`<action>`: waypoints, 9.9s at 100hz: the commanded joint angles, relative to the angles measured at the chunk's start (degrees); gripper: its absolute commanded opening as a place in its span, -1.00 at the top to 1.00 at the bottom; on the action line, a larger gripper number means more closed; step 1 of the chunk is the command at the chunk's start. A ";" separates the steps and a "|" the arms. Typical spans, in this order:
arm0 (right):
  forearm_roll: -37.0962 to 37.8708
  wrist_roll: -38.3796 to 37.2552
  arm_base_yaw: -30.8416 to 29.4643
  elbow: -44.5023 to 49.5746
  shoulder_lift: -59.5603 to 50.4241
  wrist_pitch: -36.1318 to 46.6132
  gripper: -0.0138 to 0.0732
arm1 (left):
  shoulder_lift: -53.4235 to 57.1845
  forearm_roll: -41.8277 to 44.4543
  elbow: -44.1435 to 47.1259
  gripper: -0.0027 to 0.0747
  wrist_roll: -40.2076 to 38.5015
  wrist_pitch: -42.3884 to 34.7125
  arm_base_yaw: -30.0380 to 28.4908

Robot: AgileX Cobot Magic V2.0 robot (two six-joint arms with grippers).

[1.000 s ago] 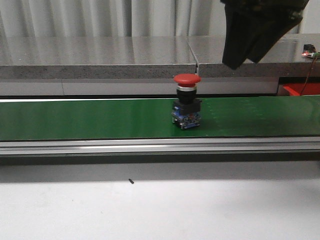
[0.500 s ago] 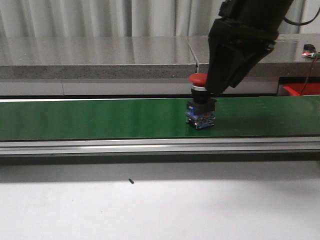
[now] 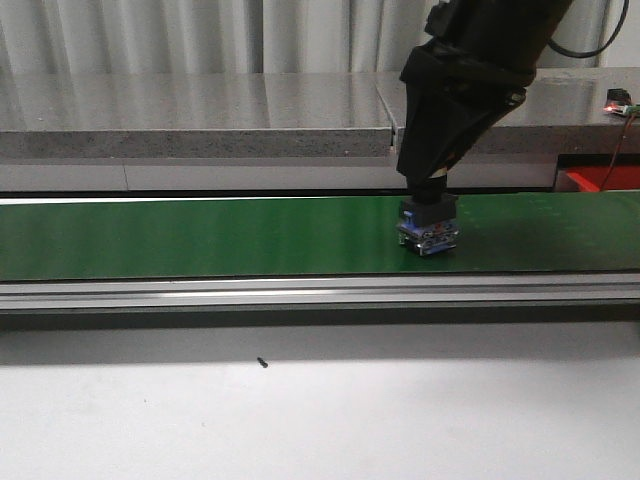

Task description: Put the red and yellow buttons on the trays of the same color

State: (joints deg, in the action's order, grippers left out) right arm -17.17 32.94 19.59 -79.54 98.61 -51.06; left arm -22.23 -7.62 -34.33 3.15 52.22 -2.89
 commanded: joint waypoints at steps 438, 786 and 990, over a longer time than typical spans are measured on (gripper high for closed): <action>-18.97 3.53 -28.51 41.27 -50.74 31.39 0.83 | -0.34 -0.92 -1.50 0.98 -0.05 -3.65 0.45; -20.14 3.53 -28.51 56.63 -76.51 30.72 0.83 | -66.89 -0.35 -26.95 -0.39 -1.53 -6.28 -37.54; -20.14 3.53 -28.51 56.63 -76.51 30.72 0.83 | -51.82 -5.37 -22.68 0.58 0.99 -15.13 -21.22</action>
State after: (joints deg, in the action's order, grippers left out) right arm -36.02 36.04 -9.04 -21.39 21.96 -23.65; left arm -74.97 -11.59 -54.80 4.01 40.28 -26.96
